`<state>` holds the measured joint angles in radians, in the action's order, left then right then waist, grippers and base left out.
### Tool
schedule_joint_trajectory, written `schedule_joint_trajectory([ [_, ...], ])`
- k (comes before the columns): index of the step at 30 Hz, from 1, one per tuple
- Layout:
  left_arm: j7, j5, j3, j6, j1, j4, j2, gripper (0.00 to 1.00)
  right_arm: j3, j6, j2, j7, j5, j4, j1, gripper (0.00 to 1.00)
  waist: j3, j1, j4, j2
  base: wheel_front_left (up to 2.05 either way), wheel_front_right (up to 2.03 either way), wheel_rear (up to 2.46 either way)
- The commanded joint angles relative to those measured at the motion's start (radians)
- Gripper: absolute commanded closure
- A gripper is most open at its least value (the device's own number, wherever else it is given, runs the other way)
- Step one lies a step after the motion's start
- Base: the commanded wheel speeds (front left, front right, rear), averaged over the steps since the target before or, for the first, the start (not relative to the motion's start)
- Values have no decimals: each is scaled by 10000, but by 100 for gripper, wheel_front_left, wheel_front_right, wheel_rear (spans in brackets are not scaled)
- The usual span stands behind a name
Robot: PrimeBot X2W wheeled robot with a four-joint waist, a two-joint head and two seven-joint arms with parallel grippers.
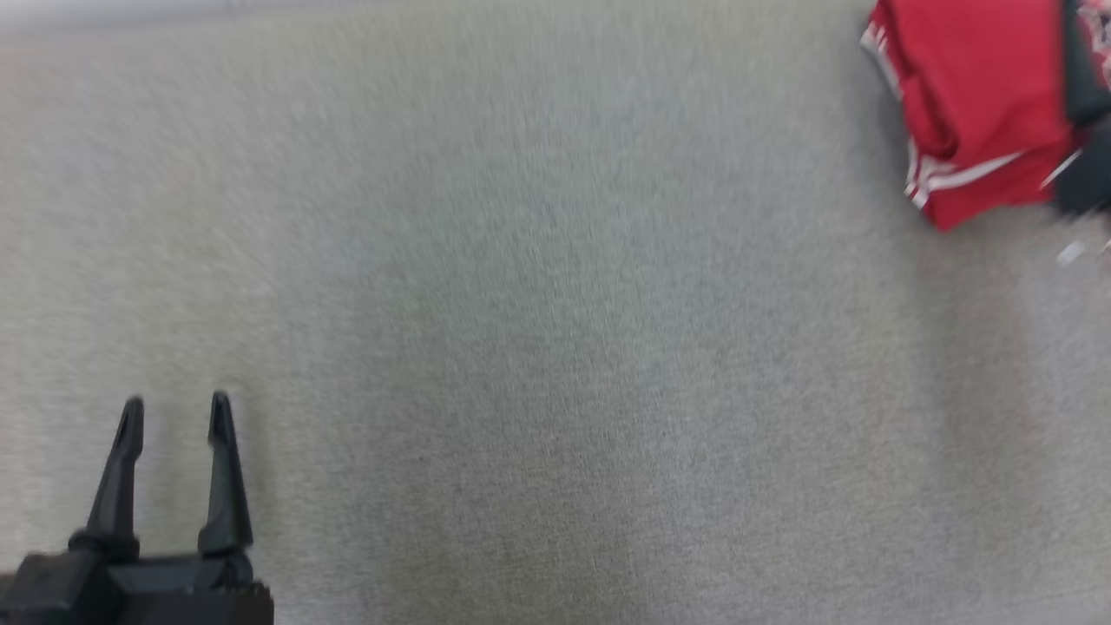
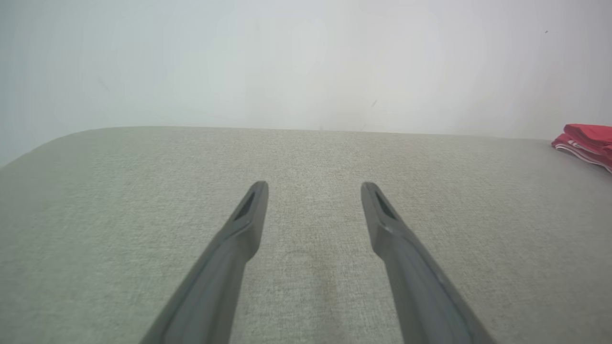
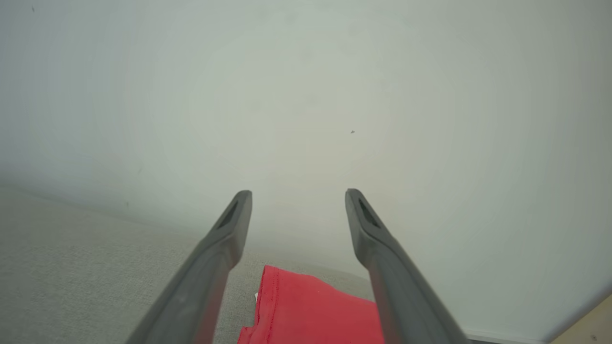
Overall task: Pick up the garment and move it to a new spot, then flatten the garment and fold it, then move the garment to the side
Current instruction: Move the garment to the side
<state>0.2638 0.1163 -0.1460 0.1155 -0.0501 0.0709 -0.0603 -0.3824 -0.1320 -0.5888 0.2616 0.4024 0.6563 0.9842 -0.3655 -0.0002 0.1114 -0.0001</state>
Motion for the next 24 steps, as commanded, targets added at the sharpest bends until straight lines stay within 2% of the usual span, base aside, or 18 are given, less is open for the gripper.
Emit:
schedule_joint_trajectory([
  [1,0,48,-58,-3,206,-50,33,0,90,30,86,32,-64,-111,-366,0,1238,2,-263,1,0,0,0],
  [11,2,165,4,-82,808,-580,77,0,1683,30,1716,24,-243,-2405,-4454,0,2399,2,-705,1,0,0,0],
  [20,2,295,177,-52,788,-1158,93,0,2811,30,3223,24,-517,-3748,-7719,0,2895,2,-972,1,0,0,0],
  [24,2,328,200,-40,939,-1398,98,0,2994,30,3775,26,-746,-4135,-8870,0,3143,2,-1045,1,0,0,0],
])
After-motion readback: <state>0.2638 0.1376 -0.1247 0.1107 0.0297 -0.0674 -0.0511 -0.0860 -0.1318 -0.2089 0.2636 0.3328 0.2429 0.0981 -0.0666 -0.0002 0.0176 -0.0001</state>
